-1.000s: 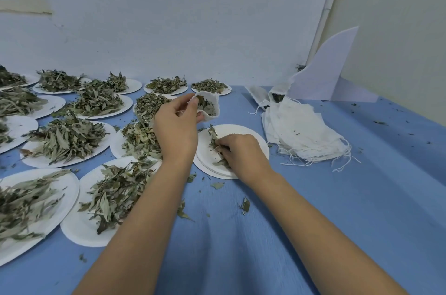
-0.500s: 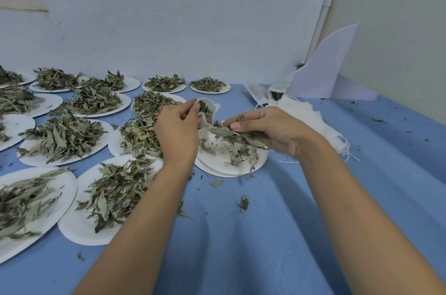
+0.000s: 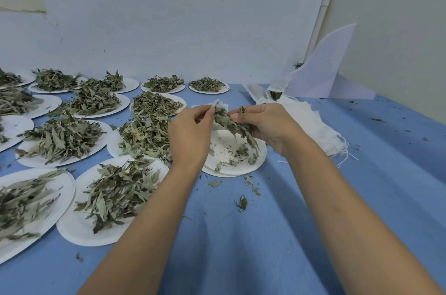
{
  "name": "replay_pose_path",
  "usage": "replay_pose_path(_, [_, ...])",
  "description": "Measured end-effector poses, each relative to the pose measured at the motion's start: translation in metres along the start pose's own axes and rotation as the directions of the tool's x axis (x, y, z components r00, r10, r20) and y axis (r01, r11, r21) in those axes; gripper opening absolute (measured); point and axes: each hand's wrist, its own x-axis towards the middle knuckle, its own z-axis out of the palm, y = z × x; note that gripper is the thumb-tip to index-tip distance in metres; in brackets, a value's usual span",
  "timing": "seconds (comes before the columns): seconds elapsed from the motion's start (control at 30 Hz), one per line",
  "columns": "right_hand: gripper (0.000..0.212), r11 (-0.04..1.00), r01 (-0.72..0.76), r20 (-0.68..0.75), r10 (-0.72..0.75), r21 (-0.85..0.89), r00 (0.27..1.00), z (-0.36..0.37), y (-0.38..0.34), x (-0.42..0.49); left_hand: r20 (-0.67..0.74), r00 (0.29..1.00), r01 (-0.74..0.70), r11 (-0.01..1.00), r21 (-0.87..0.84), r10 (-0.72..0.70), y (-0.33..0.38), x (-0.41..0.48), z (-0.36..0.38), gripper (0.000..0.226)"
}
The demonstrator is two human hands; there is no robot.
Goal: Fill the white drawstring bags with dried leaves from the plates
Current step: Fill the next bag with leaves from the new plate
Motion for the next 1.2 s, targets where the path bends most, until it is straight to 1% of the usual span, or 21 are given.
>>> replay_pose_path(0.1, [0.009,0.980,0.017,-0.097,-0.036,-0.197,0.995,0.001,0.001,0.001,0.030,0.999,0.014,1.000,-0.005,-0.014,0.002,-0.002,0.002,0.021])
replay_pose_path(0.2, [0.015,0.961,0.026,-0.184,-0.079,-0.276,0.980,0.002,0.002,0.002,0.095,0.995,0.013,0.999,-0.036,-0.009,0.004,-0.005,0.005,0.020])
replay_pose_path(0.27, [0.012,0.953,0.038,-0.188,-0.099,-0.302,0.977,0.004,0.001,0.002,0.110,0.994,0.033,0.998,-0.053,-0.027,0.005,-0.006,0.008,0.016])
replay_pose_path(0.33, [0.006,0.944,0.060,-0.152,-0.115,-0.324,0.982,0.008,0.001,0.001,0.105,0.994,0.039,0.999,-0.038,-0.035,0.005,-0.008,0.011,0.009])
replay_pose_path(0.37, [0.007,0.942,0.072,-0.142,-0.124,-0.329,0.982,0.009,0.001,0.001,0.105,0.993,0.057,0.997,-0.049,-0.051,0.005,-0.009,0.012,0.008])
replay_pose_path(0.4, [0.008,0.940,0.079,-0.144,-0.134,-0.332,0.980,0.010,0.002,0.001,0.111,0.991,0.088,0.993,-0.081,-0.079,0.005,-0.009,0.013,0.012])
replay_pose_path(0.47, [0.006,0.936,0.088,-0.170,-0.153,-0.341,0.973,0.011,0.004,0.002,0.147,0.976,0.189,0.959,-0.210,-0.160,0.003,-0.009,0.016,0.018])
replay_pose_path(0.5, [0.009,0.931,0.090,-0.195,-0.167,-0.353,0.966,0.011,0.006,0.003,0.170,0.966,0.236,0.933,-0.271,-0.195,0.004,-0.009,0.016,0.019])
replay_pose_path(0.53, [0.016,0.923,0.091,-0.228,-0.186,-0.375,0.956,0.010,0.008,0.004,0.194,0.957,0.269,0.911,-0.311,-0.216,0.005,-0.010,0.017,0.020])
replay_pose_path(0.6, [0.026,0.906,0.090,-0.286,-0.223,-0.414,0.932,0.009,0.011,0.005,0.245,0.941,0.309,0.889,-0.339,-0.233,0.007,-0.011,0.019,0.021])
replay_pose_path(0.63, [0.029,0.903,0.088,-0.300,-0.230,-0.421,0.926,0.009,0.012,0.005,0.264,0.937,0.309,0.893,-0.328,-0.228,0.008,-0.011,0.020,0.021])
replay_pose_path(0.7, [0.042,0.911,0.092,-0.305,-0.228,-0.402,0.925,0.008,0.014,0.006,0.274,0.942,0.268,0.926,-0.264,-0.194,0.008,-0.009,0.021,0.021])
replay_pose_path(0.73, [0.045,0.918,0.095,-0.302,-0.222,-0.385,0.927,0.008,0.014,0.006,0.274,0.945,0.244,0.942,-0.229,-0.178,0.008,-0.008,0.021,0.021])
replay_pose_path(0.83, [0.038,0.934,0.112,-0.288,-0.216,-0.338,0.933,0.011,0.016,0.006,0.297,0.942,0.206,0.966,-0.157,-0.152,0.008,-0.009,0.021,0.018])
replay_pose_path(0.93, [0.045,0.958,0.129,-0.256,-0.195,-0.255,0.947,0.016,0.018,0.007,0.334,0.929,0.219,0.963,-0.156,-0.158,0.008,-0.012,0.021,0.015])
replay_pose_path(1.03, [0.049,0.987,0.078,-0.208,-0.106,-0.138,0.972,0.020,0.013,0.005,0.339,0.925,0.236,0.958,-0.161,-0.171,0.007,-0.015,0.024,0.018])
replay_pose_path(1.1, [0.040,0.999,0.015,-0.171,-0.022,-0.043,0.985,0.022,0.008,0.005,0.312,0.935,0.226,0.963,-0.149,-0.171,0.005,-0.017,0.025,0.022])
replay_pose_path(1.17, [0.023,0.996,-0.050,-0.114,0.057,0.068,0.992,0.025,0.004,0.004,0.242,0.957,0.199,0.971,-0.133,-0.163,0.002,-0.017,0.025,0.023])
replay_pose_path(1.2, [0.019,0.991,-0.070,-0.082,0.079,0.111,0.994,0.027,0.002,0.003,0.202,0.965,0.194,0.972,-0.130,-0.165,0.001,-0.017,0.024,0.023])
